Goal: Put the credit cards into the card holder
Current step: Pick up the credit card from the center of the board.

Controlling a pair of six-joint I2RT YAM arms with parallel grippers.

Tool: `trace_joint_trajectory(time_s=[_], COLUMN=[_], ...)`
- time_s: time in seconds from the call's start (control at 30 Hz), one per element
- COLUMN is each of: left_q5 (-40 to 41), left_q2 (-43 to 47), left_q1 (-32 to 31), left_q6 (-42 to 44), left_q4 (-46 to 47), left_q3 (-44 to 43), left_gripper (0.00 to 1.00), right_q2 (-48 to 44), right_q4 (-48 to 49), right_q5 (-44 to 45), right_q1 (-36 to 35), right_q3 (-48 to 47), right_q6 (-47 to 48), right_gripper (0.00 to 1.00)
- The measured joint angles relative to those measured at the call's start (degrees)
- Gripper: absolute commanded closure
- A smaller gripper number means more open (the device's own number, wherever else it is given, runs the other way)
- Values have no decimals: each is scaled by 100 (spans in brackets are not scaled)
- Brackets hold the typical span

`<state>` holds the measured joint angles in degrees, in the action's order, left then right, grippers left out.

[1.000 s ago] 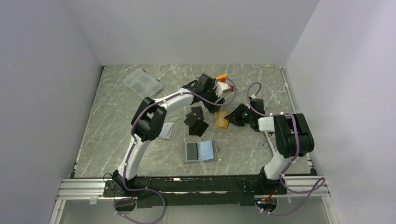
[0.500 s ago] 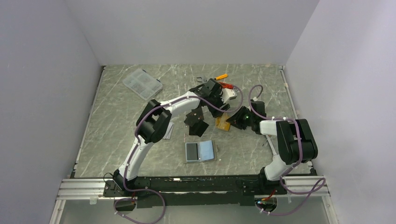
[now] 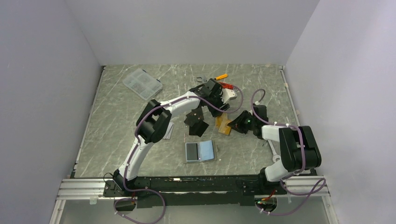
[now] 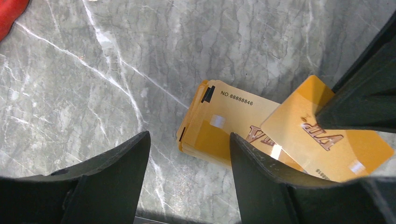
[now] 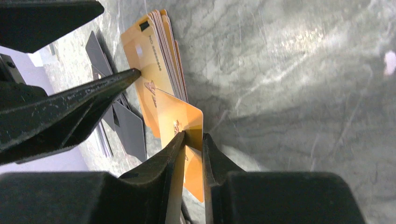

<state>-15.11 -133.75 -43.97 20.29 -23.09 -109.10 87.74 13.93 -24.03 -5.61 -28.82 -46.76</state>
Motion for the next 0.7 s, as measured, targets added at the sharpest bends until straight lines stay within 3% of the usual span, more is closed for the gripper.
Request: trace_joint_trajectory(time_s=[0.2,0.7], left_q5=[2,-94], left_q2=[0,46], left_q1=[2,219], left_q6=[2,-52], left_q4=[-50,-424], left_q3=[-22,-219], left_gripper=[33,31], right_q2=[-334,-1082], right_q4=[-313,-181], right_q5=[4,-378], right_q1=[42,166], right_q3=[111,254], right_q6=[2,-94], right_gripper=[100,100])
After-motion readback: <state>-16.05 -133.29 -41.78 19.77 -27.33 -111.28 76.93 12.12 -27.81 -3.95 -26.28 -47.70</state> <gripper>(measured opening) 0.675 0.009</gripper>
